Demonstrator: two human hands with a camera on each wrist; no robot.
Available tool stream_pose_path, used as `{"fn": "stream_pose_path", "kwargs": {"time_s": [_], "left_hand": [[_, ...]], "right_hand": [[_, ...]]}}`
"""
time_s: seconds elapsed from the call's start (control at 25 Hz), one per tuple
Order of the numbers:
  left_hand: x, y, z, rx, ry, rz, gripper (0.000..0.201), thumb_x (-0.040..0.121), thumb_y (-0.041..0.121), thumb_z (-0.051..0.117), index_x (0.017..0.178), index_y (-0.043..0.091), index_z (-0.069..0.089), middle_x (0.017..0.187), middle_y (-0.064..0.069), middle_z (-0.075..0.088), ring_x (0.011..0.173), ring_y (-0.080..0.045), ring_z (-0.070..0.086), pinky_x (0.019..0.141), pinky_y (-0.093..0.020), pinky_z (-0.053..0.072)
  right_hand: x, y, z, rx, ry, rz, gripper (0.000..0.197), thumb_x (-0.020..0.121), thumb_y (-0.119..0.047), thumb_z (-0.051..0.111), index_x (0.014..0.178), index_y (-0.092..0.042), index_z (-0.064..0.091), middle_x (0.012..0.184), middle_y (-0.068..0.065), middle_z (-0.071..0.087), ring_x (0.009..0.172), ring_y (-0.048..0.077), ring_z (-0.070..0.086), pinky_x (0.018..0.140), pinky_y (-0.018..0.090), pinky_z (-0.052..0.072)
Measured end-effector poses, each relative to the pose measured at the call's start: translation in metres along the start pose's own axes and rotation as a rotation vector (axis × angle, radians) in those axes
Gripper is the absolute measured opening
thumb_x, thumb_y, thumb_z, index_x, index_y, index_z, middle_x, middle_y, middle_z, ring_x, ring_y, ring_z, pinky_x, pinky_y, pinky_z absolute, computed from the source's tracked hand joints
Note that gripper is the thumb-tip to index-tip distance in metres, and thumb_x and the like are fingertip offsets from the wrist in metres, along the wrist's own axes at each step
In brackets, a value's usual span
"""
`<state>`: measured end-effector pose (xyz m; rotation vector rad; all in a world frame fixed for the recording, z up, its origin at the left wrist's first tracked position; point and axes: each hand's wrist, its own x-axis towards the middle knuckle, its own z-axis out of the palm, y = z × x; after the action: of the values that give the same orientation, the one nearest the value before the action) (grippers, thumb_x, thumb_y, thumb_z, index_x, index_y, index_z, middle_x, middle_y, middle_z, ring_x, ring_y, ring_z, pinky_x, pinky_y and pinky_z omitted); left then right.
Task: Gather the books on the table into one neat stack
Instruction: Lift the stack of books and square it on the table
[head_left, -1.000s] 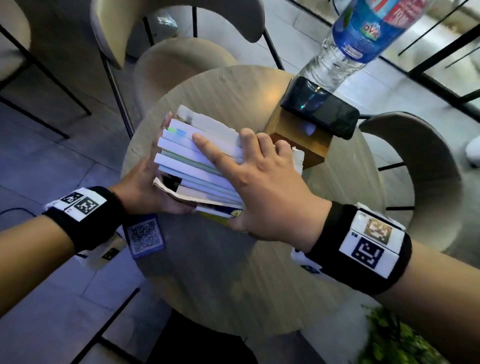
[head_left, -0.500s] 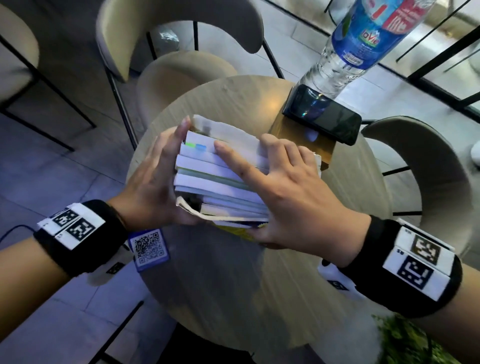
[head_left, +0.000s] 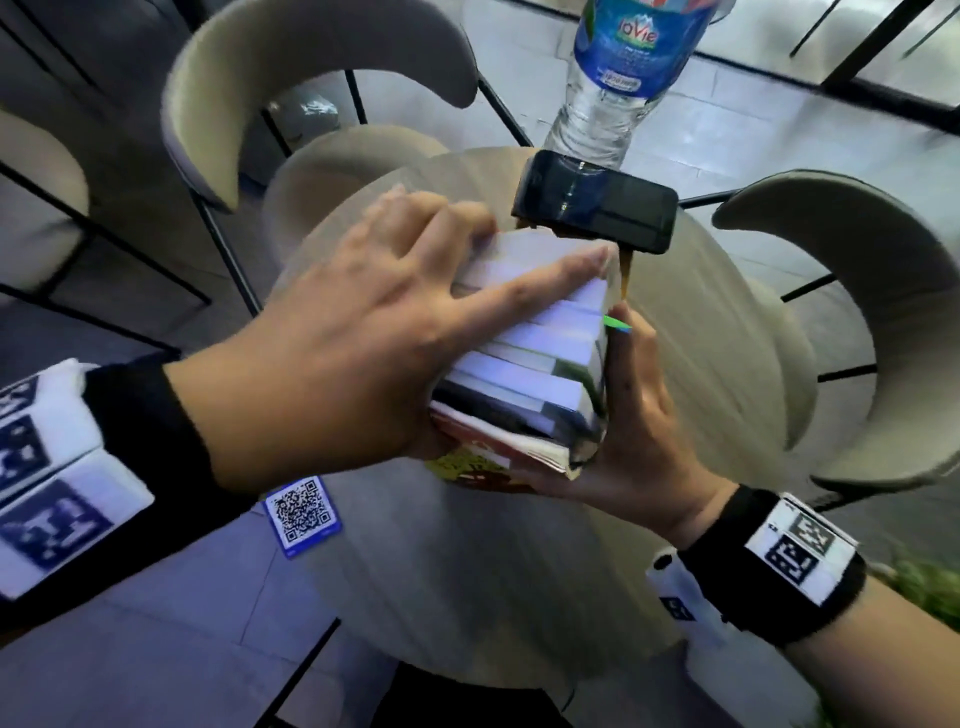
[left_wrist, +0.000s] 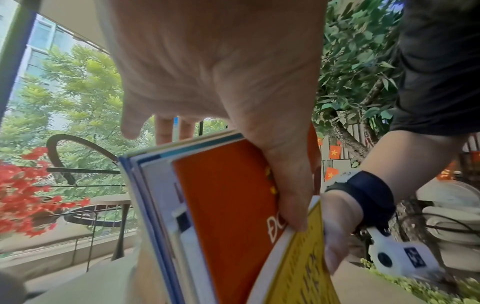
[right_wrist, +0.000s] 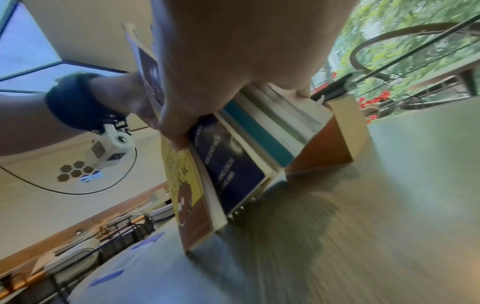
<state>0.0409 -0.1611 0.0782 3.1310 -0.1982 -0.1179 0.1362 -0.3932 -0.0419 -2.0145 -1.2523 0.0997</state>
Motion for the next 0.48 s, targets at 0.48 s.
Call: {"fn": "stream_pose_path", "kwargs": {"time_s": [0.48], "left_hand": [[-0.048, -0.001, 0.054, -0.589, -0.008, -0.064, 0.152, 0.05, 0.077, 0.081, 0.162, 0.027, -0.009, 0.172, -0.005, -0.005, 0.159, -0.026, -0.002, 0.128, -0.047, 0.01]], "right_hand": [[-0.05, 0.029, 0.007, 0.203, 0.161, 0.071, 0.078, 0.099, -0.057, 0.056, 0.121, 0.017, 0.06, 0.13, 0.038, 0.052, 0.145, 0.011, 0.04, 0.118, 0.023, 0.032]]}}
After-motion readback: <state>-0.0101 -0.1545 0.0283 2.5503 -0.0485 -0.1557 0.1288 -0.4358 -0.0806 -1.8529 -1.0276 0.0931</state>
